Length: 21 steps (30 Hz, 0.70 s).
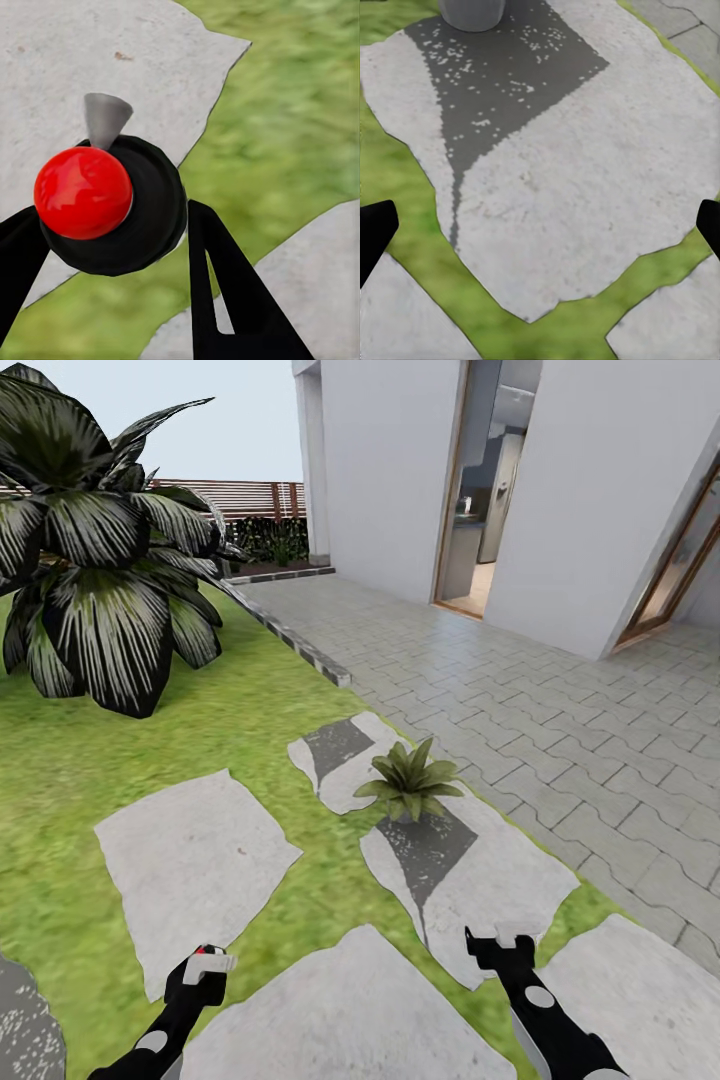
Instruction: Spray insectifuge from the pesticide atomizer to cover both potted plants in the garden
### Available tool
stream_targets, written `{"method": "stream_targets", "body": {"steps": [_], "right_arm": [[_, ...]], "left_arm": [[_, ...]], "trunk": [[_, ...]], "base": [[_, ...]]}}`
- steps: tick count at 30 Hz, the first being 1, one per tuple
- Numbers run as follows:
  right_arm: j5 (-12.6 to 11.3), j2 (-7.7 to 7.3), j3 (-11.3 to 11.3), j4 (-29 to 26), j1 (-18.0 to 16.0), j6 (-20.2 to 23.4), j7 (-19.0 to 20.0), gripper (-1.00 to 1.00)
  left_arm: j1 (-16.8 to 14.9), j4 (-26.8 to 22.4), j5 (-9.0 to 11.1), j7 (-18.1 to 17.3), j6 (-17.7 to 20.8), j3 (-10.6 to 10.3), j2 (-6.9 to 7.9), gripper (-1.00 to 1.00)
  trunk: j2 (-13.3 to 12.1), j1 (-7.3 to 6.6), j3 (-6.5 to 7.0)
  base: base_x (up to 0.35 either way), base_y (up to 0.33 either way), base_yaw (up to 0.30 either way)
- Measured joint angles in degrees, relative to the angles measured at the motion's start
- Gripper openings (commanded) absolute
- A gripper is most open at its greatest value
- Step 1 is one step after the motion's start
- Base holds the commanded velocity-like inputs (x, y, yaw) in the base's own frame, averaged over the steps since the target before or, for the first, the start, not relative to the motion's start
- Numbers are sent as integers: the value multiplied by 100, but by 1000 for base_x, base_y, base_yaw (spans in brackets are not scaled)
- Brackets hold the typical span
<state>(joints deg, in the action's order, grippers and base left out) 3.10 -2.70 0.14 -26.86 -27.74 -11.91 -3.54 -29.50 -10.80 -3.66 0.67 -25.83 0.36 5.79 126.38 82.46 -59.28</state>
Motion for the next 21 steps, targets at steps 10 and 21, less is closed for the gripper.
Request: {"method": "stream_targets", "body": {"steps": [10, 21], "right_arm": [[0, -39, -6, 7, 1, -1, -1, 100], [0, -39, -6, 7, 2, -2, -1, 100]], "left_arm": [[-2, 6, 1, 0, 0, 1, -1, -100], [-2, 6, 0, 0, 0, 1, -1, -100]], "trunk": [[0, 0, 0], [0, 0, 0]], "base": [[0, 0, -277], [1, 0, -287]]}}
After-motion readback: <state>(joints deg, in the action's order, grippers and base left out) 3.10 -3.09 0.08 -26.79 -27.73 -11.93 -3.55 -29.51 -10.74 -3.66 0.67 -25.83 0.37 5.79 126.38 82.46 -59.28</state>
